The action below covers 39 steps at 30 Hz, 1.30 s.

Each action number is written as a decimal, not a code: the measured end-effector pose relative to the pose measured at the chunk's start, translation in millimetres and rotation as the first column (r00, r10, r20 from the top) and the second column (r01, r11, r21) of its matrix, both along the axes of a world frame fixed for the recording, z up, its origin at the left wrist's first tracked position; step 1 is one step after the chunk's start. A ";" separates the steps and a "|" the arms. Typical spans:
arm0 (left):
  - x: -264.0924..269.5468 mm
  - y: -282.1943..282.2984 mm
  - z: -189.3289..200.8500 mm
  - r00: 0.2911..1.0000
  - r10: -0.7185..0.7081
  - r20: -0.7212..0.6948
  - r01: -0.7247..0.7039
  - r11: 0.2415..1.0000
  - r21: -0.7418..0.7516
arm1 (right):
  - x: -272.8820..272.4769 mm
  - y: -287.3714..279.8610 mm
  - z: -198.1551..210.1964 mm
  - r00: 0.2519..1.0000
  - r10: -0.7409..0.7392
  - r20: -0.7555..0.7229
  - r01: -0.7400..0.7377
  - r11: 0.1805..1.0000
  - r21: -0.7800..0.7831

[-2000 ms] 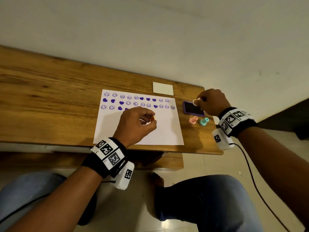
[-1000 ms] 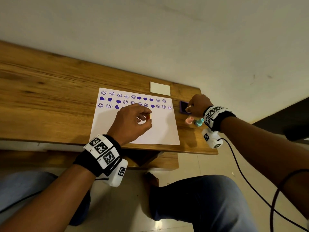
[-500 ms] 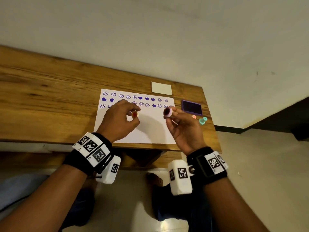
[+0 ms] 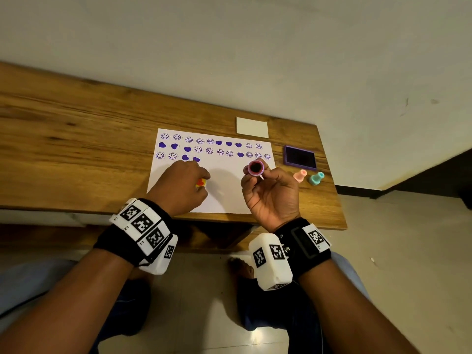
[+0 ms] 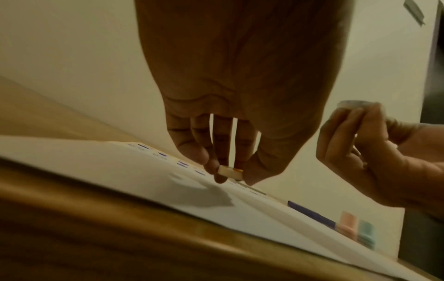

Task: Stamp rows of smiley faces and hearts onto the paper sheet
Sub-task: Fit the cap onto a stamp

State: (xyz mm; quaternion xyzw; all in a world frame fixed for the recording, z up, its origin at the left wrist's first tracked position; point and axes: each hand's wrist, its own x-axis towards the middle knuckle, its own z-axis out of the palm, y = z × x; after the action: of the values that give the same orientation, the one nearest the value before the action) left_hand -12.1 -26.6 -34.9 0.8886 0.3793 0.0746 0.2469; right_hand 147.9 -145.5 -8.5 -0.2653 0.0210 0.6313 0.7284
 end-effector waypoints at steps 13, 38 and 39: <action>21.5 -37.2 -0.1 0.997 -0.039 0.070 0.045 0.996 -0.082 | 11.4 3.5 -2.4 0.987 -0.096 0.128 0.103 0.993 -0.049; -12.4 10.0 18.9 0.946 0.298 0.130 -0.264 0.937 -0.229 | -5.5 75.0 -5.8 -0.468 0.567 0.678 0.374 0.822 -0.429; -12.5 10.5 19.1 0.945 0.298 0.134 -0.262 0.937 -0.231 | -5.3 76.5 -5.8 -0.473 0.569 0.673 0.380 0.820 -0.428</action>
State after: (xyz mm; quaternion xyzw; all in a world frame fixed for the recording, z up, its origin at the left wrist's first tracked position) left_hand -24.6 -16.2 -15.8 0.7848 0.4859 0.1426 0.3571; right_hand 142.6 -69.0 -14.3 -0.8570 -0.4640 0.1207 0.1886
